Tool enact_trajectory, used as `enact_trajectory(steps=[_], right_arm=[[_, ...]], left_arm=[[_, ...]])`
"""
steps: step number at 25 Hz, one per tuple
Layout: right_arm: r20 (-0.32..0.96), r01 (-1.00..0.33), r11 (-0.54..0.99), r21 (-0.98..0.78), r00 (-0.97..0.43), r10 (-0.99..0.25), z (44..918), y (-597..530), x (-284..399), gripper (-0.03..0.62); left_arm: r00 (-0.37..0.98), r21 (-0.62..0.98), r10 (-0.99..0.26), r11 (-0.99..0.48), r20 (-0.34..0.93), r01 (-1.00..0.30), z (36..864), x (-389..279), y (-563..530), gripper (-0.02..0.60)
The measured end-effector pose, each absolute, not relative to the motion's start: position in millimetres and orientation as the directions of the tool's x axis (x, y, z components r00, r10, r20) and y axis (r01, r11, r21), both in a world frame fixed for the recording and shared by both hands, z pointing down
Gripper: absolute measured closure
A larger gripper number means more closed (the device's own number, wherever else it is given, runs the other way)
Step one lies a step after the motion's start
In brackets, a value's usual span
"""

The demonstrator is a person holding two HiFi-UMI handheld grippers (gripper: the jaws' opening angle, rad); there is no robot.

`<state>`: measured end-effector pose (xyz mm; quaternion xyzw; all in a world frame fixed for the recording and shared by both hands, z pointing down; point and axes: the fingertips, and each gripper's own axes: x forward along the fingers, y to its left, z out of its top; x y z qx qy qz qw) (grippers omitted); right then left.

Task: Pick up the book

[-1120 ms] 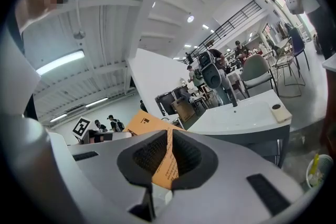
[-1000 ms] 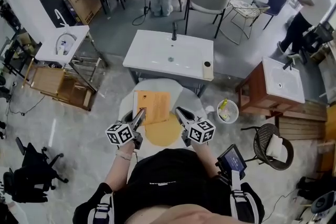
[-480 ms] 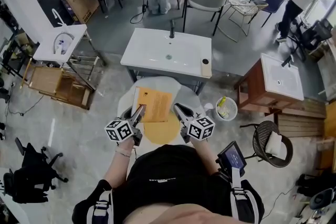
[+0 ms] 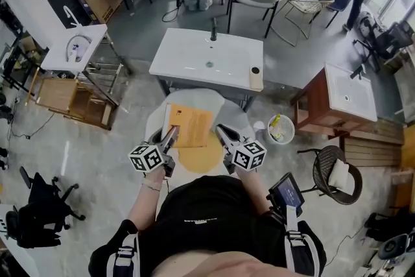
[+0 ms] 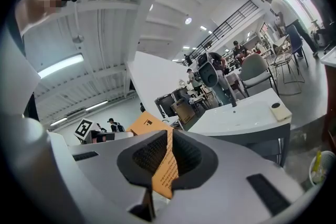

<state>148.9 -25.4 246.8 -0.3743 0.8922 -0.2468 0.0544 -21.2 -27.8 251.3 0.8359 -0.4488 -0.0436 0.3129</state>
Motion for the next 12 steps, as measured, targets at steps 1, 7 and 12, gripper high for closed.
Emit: enact_trajectory(steps=[1,7,12], right_arm=[[0.089,-0.641,0.597,-0.482,-0.714,-0.695,247.5,-25.7,149.2,0.546],[0.096,-0.640,0.599,-0.482,-0.718,-0.690,250.4,-22.4,149.4,0.546],[0.095,-0.640,0.597,-0.483,-0.716,-0.691,247.1,-23.5,148.2,0.546]], left_arm=[[0.595,0.562,-0.776,-0.403,0.208,-0.722,251.5,-20.3,-28.0,0.428],[0.607,0.567,-0.767,-0.411,0.207,-0.714,253.1,-15.3,-23.3,0.428],[0.608,0.568,-0.764,-0.410,0.214,-0.714,252.7,-17.4,-24.9,0.428]])
